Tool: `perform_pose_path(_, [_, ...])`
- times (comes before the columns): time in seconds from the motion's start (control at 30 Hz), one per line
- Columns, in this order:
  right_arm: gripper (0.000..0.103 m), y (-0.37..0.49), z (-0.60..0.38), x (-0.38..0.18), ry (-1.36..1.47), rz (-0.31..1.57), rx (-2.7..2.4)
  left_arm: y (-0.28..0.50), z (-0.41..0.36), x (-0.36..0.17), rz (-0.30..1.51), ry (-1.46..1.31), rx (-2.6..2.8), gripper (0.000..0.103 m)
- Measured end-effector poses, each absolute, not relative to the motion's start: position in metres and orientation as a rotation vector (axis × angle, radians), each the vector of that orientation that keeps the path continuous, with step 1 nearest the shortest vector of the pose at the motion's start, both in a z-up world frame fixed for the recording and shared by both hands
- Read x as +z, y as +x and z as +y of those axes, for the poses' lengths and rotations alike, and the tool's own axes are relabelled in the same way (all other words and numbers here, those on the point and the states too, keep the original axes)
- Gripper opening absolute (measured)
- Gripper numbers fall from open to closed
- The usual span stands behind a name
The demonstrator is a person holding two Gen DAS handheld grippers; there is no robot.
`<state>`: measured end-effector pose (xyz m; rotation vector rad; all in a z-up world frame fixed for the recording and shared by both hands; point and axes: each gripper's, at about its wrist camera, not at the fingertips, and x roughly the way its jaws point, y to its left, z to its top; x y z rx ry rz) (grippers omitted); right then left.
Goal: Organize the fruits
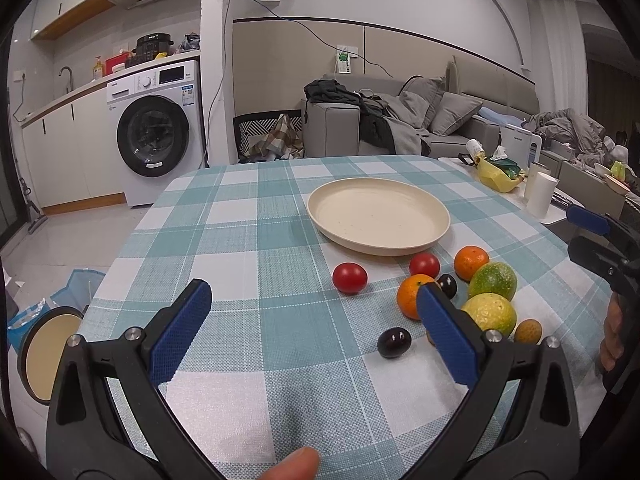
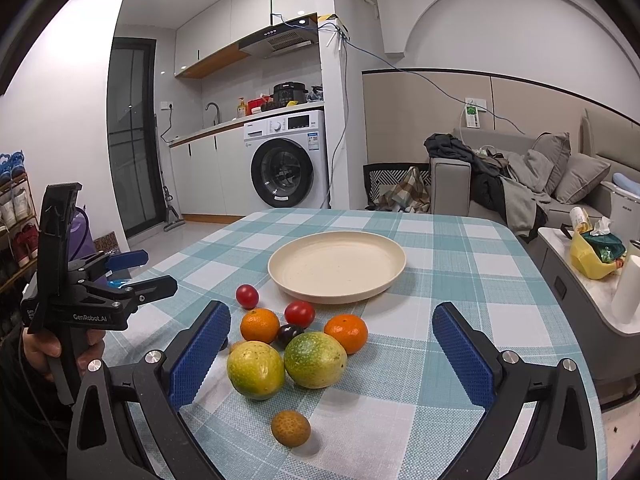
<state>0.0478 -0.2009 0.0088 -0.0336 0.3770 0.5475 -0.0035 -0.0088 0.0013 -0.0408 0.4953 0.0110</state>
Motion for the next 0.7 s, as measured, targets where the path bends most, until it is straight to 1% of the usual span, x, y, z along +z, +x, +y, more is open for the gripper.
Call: perform_pose_path(0.7, [0.103, 0.0477, -0.2006, 0.009, -0.036, 0.378, 0.547, -0.0032, -0.0097, 0.0009, 0.5, -0.031, 0.012, 0.102])
